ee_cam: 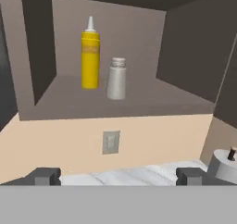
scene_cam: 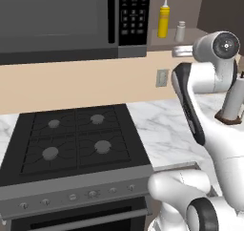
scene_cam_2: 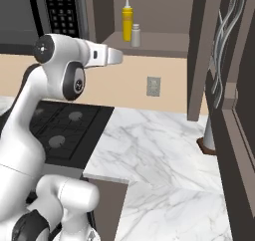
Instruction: Take 2 condiments from the cabinet and move them on the counter near the stove.Make sure the condiments are lined up with each other, next to each other.
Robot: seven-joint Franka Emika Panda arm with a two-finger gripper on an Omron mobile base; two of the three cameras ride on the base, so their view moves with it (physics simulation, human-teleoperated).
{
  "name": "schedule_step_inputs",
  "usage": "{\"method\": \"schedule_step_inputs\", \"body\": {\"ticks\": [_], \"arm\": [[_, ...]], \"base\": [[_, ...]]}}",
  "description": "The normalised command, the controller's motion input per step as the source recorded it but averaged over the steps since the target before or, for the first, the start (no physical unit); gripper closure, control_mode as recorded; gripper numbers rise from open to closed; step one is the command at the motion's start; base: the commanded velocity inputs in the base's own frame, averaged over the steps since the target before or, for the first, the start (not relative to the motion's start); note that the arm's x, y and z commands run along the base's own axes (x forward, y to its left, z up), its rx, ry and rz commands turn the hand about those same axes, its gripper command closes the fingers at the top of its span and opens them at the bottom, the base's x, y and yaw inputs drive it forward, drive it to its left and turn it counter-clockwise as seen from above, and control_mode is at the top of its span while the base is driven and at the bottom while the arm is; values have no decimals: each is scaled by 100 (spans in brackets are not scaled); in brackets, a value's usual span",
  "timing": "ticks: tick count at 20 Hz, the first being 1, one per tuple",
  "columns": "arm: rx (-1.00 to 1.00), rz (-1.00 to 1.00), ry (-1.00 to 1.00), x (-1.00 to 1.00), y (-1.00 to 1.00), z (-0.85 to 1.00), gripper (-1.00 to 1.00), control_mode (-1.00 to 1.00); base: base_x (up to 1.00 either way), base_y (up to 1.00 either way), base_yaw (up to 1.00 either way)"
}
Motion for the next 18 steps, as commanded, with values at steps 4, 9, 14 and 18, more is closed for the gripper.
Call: {"method": "schedule_step_inputs", "body": {"ticks": [4, 9, 14, 18], "arm": [[0, -14, 0, 46, -25, 7, -100, -100], [2, -1, 0, 28, -32, 34, -100, -100], [4, 3, 3, 30, -28, 23, -100, -100], [6, 10, 5, 39, -19, 0, -100, -100]], "base": [[0, 0, 0], [0, 0, 0], [0, 0, 0], [0, 0, 0]]}}
